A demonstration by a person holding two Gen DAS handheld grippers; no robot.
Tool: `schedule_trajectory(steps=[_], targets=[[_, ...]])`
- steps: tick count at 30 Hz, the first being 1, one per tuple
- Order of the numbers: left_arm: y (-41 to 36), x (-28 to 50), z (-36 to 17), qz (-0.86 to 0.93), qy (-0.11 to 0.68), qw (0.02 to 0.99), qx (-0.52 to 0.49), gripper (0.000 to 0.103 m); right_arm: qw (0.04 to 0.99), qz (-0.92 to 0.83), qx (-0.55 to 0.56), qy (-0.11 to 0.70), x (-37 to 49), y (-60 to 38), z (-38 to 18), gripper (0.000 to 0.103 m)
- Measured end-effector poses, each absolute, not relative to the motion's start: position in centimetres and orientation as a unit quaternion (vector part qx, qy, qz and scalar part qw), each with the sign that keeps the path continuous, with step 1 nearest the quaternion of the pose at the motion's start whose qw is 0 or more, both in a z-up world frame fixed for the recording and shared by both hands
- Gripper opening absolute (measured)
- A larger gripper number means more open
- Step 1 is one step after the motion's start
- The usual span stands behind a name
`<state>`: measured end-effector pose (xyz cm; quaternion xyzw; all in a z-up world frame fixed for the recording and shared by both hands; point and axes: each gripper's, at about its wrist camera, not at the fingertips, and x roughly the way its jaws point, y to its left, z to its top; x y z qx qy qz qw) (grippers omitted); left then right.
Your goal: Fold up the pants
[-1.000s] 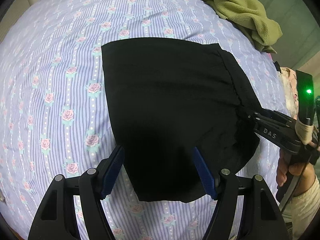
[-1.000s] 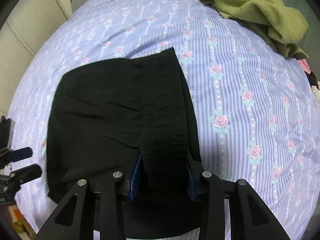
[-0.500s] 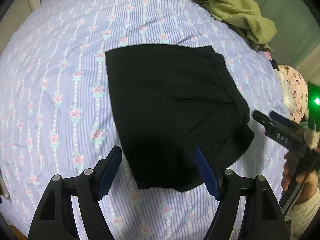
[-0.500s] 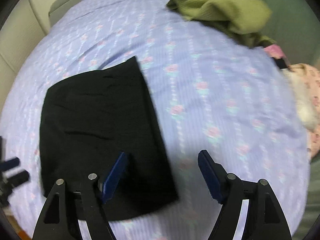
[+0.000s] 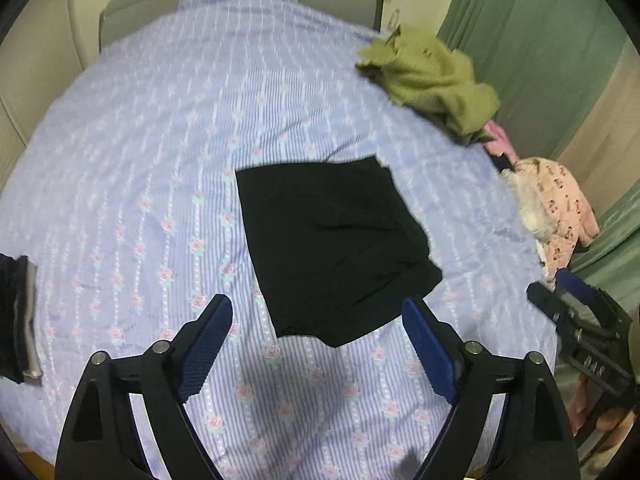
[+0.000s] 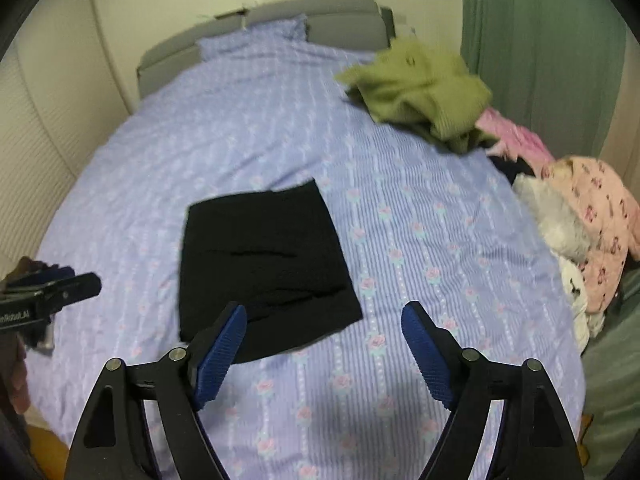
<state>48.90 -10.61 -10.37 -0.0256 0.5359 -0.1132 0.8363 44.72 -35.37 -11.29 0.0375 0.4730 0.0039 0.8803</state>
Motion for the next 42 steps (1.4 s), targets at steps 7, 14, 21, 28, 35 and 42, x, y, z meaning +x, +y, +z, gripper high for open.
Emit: schedule_trajectory(steps=[7, 14, 21, 28, 35, 42], targets=[[-9.4, 45.9, -5.8, -0.107, 0.496, 0.861, -0.021, 0.093, 0.891, 0.059, 0.059, 0.447, 41.6, -33.3, -7.2, 0.082], [-5.0, 44.5, -5.2, -0.132, 0.481, 0.867, -0.021, 0.094, 0.896, 0.017, 0.121, 0.426, 38.6, -31.3, -5.8, 0.082], [-0.5, 45.4, -6.3, -0.220, 0.481, 0.848, 0.032, 0.094, 0.903, -0.084, 0.152, 0.394, 34.7, -25.1, -5.5, 0.082], [3.0, 48.5, -7.2, -0.291, 0.467, 0.831, 0.079, 0.094, 0.894, -0.164, 0.189, 0.371, 34.4, -18.3, -6.5, 0.082], [4.3, 53.8, -11.7, -0.314, 0.468, 0.823, 0.077, 0.094, 0.853, -0.192, 0.290, 0.389, 37.6, -15.4, -12.5, 0.082], [3.6, 56.7, -19.4, -0.327, 0.476, 0.810, 0.103, 0.092, 0.818, -0.206, 0.348, 0.408, 40.7, -14.6, -21.6, 0.082]])
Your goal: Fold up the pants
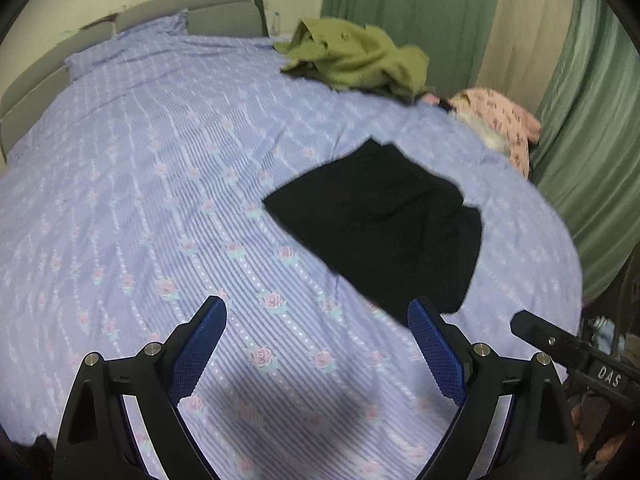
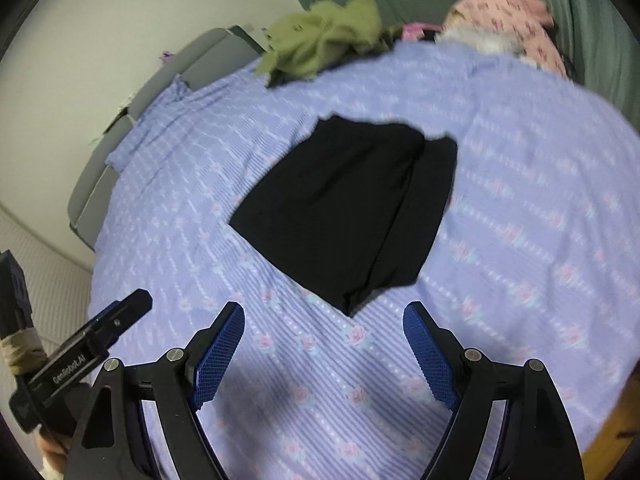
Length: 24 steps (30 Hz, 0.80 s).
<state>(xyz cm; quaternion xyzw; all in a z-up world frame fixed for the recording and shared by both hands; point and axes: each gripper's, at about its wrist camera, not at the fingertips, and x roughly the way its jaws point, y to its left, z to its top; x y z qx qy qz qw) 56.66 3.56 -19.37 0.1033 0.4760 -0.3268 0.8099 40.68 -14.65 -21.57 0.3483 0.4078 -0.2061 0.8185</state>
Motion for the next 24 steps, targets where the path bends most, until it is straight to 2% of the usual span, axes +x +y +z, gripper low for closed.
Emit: schedule_trajectory(steps=[7, 14, 24], targets=[[2.1, 58.5, -26.3, -0.344, 0.486, 0.792, 0.134, 0.092, 0.787, -0.221, 0.403, 0.411, 42.7, -15.1, -29.5, 0.082], [1.2, 60.9, -29.5, -0.352, 0.497, 0.780, 0.143, 0.091, 0.774, -0.209, 0.419, 0.426, 45.8, -15.1, -34.3, 0.082], [-1.9, 70.1, -32.6, -0.380, 0.555, 0.740, -0.007, 0.090, 0.764, -0.200, 0.448, 0.418, 47.9, -16.3, -35.7, 0.082]])
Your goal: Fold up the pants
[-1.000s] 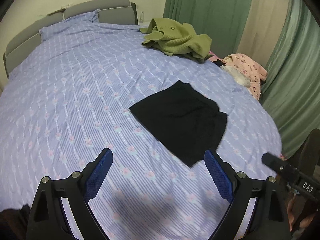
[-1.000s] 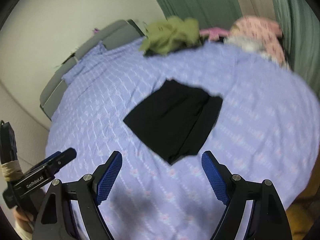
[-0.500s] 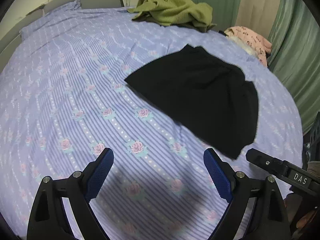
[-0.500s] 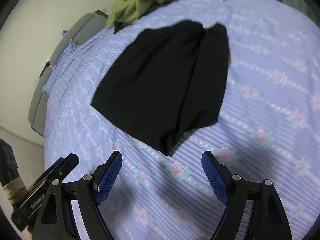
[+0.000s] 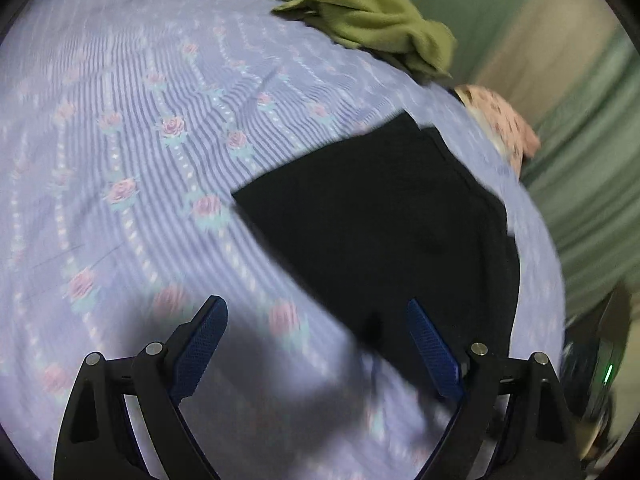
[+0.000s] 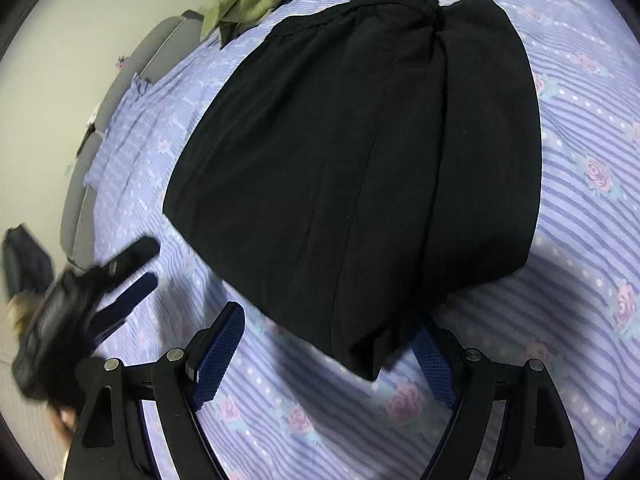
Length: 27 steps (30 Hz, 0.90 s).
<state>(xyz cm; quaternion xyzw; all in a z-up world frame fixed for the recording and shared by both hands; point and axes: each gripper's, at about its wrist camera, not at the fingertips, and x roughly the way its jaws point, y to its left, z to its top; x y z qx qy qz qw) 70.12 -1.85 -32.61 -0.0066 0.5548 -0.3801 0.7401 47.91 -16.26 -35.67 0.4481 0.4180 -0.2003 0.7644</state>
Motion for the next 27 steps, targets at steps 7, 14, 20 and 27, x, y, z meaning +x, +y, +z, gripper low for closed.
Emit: schedule_trajectory(steps=[7, 14, 20, 27], targets=[[-4.1, 73.7, -35.9, -0.366, 0.584, 0.719, -0.088, 0.085, 0.756, -0.203, 0.473, 0.404, 47.6, -16.8, -36.6, 0.083], [-5.6, 73.8, -35.7, -0.362, 0.585, 0.715, -0.125, 0.034, 0.745, -0.212, 0.498, 0.389, 47.9, -18.0, -36.8, 0.082], [-7.6, 71.9, -32.1, -0.380, 0.547, 0.744, -0.046, 0.013, 0.744, -0.219, 0.488, 0.400, 48.3, -18.8, -36.4, 0.032], [-9.1, 67.2, -25.3, -0.391, 0.452, 0.800, 0.059, 0.010, 0.784, -0.196, 0.424, 0.409, 47.5, -19.1, -30.8, 0.016]])
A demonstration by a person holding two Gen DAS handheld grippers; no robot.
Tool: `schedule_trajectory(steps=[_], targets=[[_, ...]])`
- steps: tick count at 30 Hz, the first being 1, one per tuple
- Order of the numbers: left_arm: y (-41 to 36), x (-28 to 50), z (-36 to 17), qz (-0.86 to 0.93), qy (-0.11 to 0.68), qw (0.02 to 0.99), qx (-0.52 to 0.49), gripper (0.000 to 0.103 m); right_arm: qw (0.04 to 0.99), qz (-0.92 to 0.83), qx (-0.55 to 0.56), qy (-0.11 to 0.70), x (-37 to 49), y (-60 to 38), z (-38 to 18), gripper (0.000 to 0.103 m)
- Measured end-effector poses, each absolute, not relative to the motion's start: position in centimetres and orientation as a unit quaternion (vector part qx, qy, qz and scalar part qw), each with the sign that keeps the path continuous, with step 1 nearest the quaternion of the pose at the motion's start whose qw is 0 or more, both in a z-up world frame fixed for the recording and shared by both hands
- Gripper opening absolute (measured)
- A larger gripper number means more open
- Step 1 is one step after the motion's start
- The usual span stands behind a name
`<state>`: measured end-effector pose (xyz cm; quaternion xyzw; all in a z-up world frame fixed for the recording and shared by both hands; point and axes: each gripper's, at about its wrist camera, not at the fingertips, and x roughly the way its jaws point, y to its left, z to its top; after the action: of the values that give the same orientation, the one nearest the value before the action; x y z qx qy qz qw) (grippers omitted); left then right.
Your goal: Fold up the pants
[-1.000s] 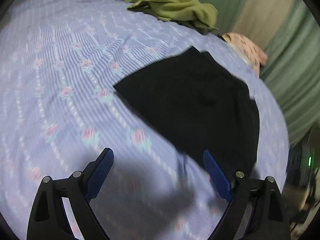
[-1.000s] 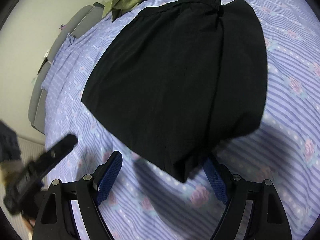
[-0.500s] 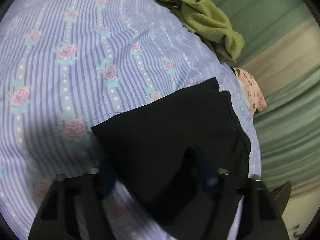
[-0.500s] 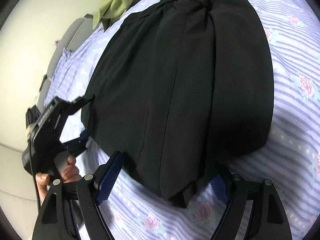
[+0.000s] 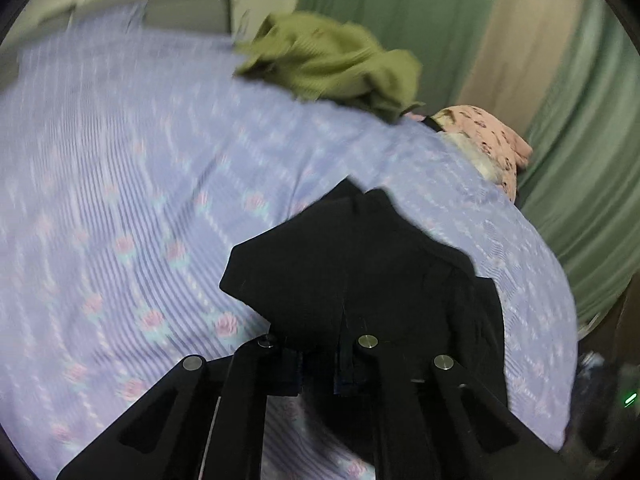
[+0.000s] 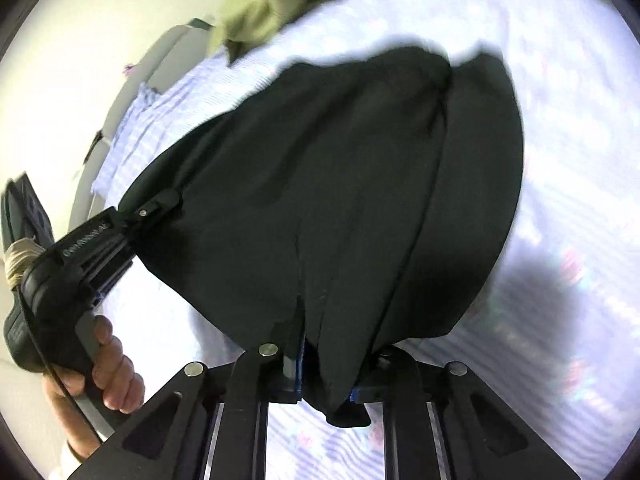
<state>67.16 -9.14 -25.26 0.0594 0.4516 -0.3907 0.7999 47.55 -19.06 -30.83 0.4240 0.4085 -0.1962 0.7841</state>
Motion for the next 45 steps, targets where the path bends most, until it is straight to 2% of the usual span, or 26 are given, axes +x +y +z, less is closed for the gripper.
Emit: schedule_trajectory(steps=[8, 15, 20, 30, 37, 45], targets=[[-7.4, 62.5, -16.7, -0.393, 0.408, 0.818, 0.099, 0.010, 0.836, -0.202, 0.343, 0.377, 44.0, -18.9, -19.9, 0.015], [-1.9, 55.8, -9.4, -0.393, 0.386, 0.829, 0.093, 0.010, 0.864, -0.174, 0.312, 0.354, 39.2, -16.1, -11.6, 0.015], [2.7, 49.7, -5.4, -0.377, 0.372, 0.843, 0.090, 0.010, 0.879, -0.153, 0.290, 0.347, 35.5, -12.5, -7.6, 0.015], [14.8, 36.8, 0.4, -0.359, 0.360, 0.860, 0.043, 0.010, 0.900, -0.115, 0.251, 0.338, 24.7, -3.5, -2.3, 0.015], [24.3, 28.6, 1.1, -0.340, 0.372, 0.863, 0.035, 0.010, 0.909, -0.091, 0.227, 0.337, 17.3, 5.4, -0.8, 0.015], [34.6, 23.9, 2.1, -0.297, 0.398, 0.868, 0.006, 0.010, 0.900, -0.034, 0.228, 0.369, 13.3, 13.7, -0.6, 0.014]])
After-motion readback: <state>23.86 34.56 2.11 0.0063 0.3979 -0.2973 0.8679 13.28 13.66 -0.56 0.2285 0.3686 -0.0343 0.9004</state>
